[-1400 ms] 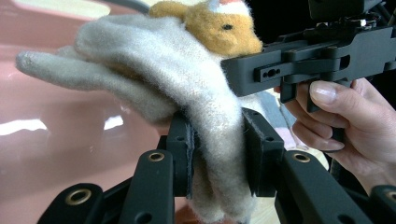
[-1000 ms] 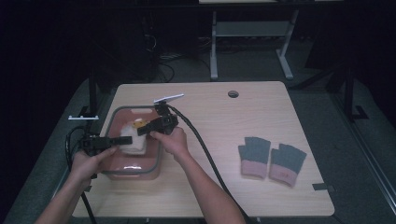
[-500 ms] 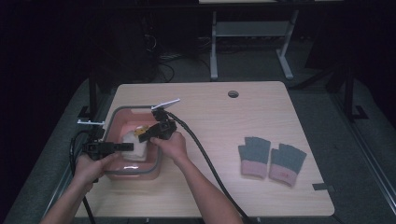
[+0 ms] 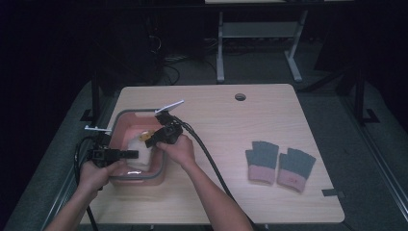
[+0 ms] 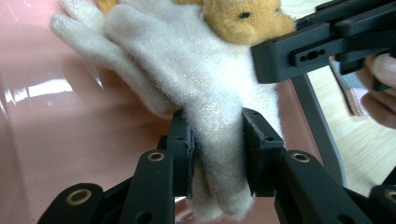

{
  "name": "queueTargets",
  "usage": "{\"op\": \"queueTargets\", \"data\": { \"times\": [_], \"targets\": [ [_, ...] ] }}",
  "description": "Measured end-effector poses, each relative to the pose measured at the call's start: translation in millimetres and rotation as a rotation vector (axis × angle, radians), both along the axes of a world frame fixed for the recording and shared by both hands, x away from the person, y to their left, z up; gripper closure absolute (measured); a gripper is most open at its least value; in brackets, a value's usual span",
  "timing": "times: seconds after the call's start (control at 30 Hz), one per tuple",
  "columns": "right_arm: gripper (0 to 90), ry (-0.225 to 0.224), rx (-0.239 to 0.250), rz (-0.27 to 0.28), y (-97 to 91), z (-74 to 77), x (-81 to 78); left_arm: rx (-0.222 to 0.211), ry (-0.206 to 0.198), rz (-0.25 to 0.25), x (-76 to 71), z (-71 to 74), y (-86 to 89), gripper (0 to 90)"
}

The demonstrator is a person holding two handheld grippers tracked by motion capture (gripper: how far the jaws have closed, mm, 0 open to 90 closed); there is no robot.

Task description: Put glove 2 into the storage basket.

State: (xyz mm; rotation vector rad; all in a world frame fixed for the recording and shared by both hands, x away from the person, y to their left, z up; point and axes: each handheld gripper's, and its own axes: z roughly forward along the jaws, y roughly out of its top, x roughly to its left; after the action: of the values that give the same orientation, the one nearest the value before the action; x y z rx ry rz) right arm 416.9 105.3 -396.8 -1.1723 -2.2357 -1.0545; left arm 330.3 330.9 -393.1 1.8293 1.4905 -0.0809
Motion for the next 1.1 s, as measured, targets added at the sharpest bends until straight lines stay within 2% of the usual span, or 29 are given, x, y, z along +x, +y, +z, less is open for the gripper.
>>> {"op": "queueTargets", "data": {
  "times": [0.13, 0.27, 0.33, 0.47, 0.53, 0.6, 0.63, 0.73, 0.8, 0.97, 1.03, 1.1],
  "targets": [
    [75.2, -0.015, -0.036, 0.007, -3.6, 3.7, -0.4, 0.022, 0.006, -0.005, 0.3, -0.5, -1.9, 67.4],
    [74.0, -0.024, -0.049, 0.003, -7.9, 7.0, -0.3, 0.028, 0.01, -0.005, -0.1, -1.4, -2.5, 67.3],
    [73.1, -0.022, -0.053, 0.004, -9.1, 8.4, -0.1, 0.006, 0.012, 0.009, -0.9, -1.4, -3.1, 67.3],
    [71.8, -0.018, -0.054, -0.003, -12.9, 11.1, 1.4, 0.022, 0.011, 0.008, -1.3, -0.4, -3.9, 67.2],
    [71.8, -0.035, -0.062, -0.011, -15.4, 12.6, 1.9, 0.037, 0.019, 0.004, -1.1, -1.4, -4.0, 67.3],
    [71.8, -0.038, -0.029, -0.032, -19.8, 14.6, 3.1, 0.054, 0.032, -0.004, -1.3, -2.9, -3.4, 66.9],
    [71.9, -0.036, -0.03, -0.032, -21.0, 15.8, 3.1, 0.047, 0.033, 0.004, -1.4, -3.4, -4.1, 66.4],
    [71.8, -0.042, -0.027, -0.034, -24.7, 17.9, 2.7, 0.061, 0.039, -0.001, -0.9, -2.4, -3.2, 63.2],
    [71.8, -0.052, -0.018, -0.034, -26.9, 19.1, 2.1, 0.071, 0.05, -0.018, 0.0, -1.1, -2.8, 59.0],
    [71.8, -0.064, 0.002, -0.029, -33.6, 24.5, -1.7, 0.094, 0.026, 0.003, -0.1, 11.1, 1.7, 55.4],
    [71.8, -0.067, 0.014, -0.037, -36.8, 25.8, -3.6, 0.105, 0.01, 0.013, 0.3, 15.9, 1.4, 56.1],
    [71.8, -0.072, 0.024, -0.037, -40.3, 26.5, -5.7, 0.123, 0.007, -0.007, 1.3, 17.2, -0.7, 61.9]
  ]
}}
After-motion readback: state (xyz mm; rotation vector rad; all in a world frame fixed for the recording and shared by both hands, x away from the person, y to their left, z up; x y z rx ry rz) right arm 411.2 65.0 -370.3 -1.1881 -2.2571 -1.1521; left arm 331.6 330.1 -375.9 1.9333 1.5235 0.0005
